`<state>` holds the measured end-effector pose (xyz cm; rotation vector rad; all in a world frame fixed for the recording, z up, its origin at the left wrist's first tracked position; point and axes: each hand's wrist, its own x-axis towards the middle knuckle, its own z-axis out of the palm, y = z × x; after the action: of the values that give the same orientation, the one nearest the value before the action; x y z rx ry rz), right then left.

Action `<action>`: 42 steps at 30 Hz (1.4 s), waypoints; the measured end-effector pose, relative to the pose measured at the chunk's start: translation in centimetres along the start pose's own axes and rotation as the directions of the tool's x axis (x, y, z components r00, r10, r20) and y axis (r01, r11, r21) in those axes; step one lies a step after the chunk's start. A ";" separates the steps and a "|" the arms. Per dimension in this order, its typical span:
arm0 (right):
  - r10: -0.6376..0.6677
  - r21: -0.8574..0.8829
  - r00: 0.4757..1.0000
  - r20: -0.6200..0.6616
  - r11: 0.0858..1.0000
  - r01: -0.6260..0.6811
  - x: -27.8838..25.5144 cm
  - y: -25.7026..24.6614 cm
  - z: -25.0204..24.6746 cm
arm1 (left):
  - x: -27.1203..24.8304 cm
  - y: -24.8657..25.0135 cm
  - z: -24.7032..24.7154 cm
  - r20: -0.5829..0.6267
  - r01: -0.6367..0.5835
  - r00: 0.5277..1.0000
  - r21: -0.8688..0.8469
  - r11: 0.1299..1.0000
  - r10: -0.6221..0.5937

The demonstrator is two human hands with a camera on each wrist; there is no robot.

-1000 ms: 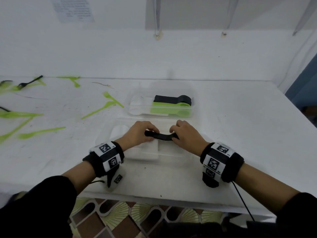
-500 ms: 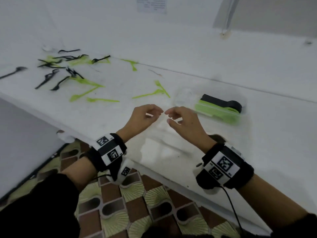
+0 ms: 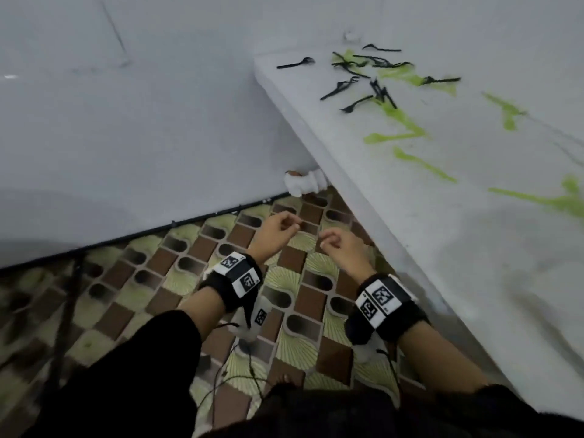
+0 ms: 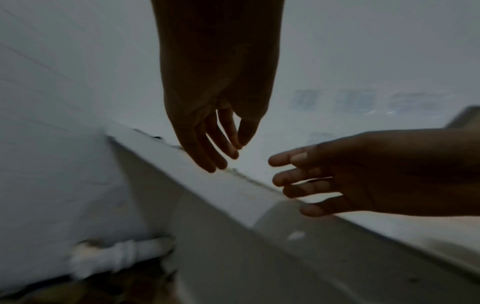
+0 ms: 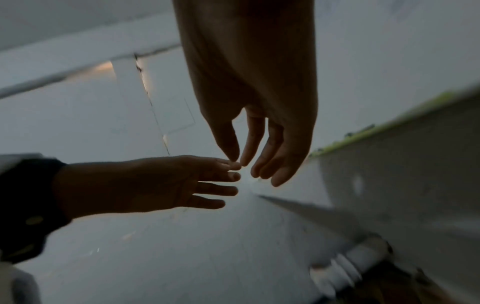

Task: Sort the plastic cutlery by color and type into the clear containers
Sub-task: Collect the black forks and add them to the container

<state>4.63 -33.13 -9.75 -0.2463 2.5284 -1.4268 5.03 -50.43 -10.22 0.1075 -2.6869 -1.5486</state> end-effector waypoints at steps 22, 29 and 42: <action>0.293 -0.358 0.888 0.355 0.920 -0.160 20.5 3.8 16.0 | 8.1 -20.4 -8.0 -0.022 0.693 0.710 -0.155 0.704 -0.704; 0.141 -0.203 0.941 0.308 0.976 -0.080 32.6 -2.6 15.2 | 20.8 -18.1 -12.1 -0.080 0.543 0.824 -0.171 0.822 -0.561; -0.152 0.071 0.954 -0.256 0.982 0.176 48.5 -17.1 7.9 | 44.9 -5.2 -20.9 -0.069 -0.042 0.997 -0.221 0.974 0.027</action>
<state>-39.17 -60.77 -4.54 -0.2821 2.6823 -1.7353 -38.13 -74.64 -4.33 0.1018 -2.4331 -1.7891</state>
